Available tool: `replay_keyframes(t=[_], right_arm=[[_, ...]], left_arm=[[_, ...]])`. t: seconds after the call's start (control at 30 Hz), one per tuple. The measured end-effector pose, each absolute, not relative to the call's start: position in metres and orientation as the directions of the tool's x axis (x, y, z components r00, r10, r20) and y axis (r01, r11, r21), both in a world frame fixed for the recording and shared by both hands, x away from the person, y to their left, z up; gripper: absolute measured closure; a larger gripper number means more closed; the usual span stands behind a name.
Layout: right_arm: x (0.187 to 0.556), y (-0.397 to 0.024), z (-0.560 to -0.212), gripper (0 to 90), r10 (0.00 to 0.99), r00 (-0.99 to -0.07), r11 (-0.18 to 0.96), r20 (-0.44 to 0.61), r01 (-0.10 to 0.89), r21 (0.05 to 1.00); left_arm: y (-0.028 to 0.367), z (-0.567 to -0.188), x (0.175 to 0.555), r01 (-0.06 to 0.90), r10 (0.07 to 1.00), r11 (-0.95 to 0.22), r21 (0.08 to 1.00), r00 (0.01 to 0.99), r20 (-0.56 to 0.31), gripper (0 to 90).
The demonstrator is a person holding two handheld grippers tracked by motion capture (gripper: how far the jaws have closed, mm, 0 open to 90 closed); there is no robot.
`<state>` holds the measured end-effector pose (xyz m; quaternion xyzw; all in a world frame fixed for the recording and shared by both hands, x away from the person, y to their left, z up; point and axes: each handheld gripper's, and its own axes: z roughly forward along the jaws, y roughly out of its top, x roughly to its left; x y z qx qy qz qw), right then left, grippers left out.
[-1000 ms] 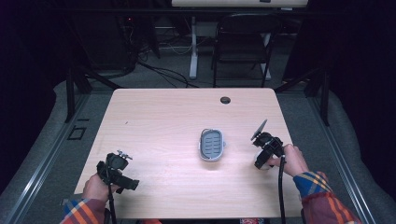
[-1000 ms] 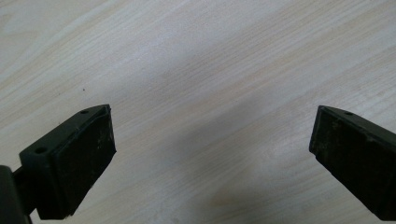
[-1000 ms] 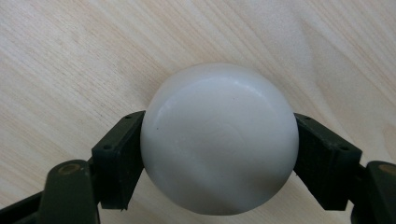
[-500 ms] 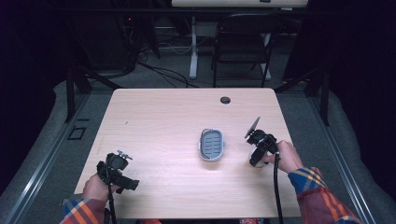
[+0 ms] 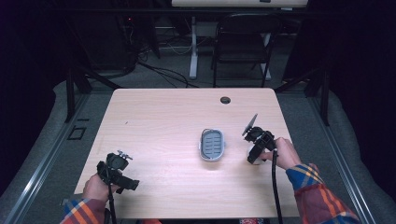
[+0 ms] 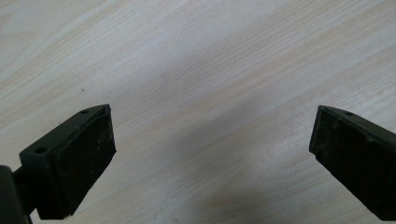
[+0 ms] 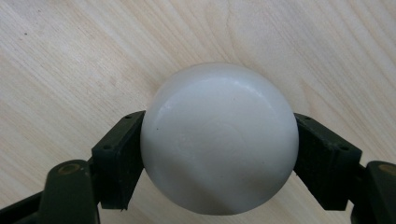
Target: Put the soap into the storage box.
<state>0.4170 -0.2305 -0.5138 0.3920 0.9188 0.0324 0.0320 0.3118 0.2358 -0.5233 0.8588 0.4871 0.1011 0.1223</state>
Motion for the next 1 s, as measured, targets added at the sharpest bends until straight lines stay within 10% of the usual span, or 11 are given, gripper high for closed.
replay_keyframes(t=[1.0], right_arm=[[0.436,-0.203,-0.497,24.1,0.689,-0.723,0.723,-0.045,0.683,0.100]], left_arm=[[0.236,-0.523,0.312,0.811,0.861,-0.496,0.311,0.506,0.052,0.0]])
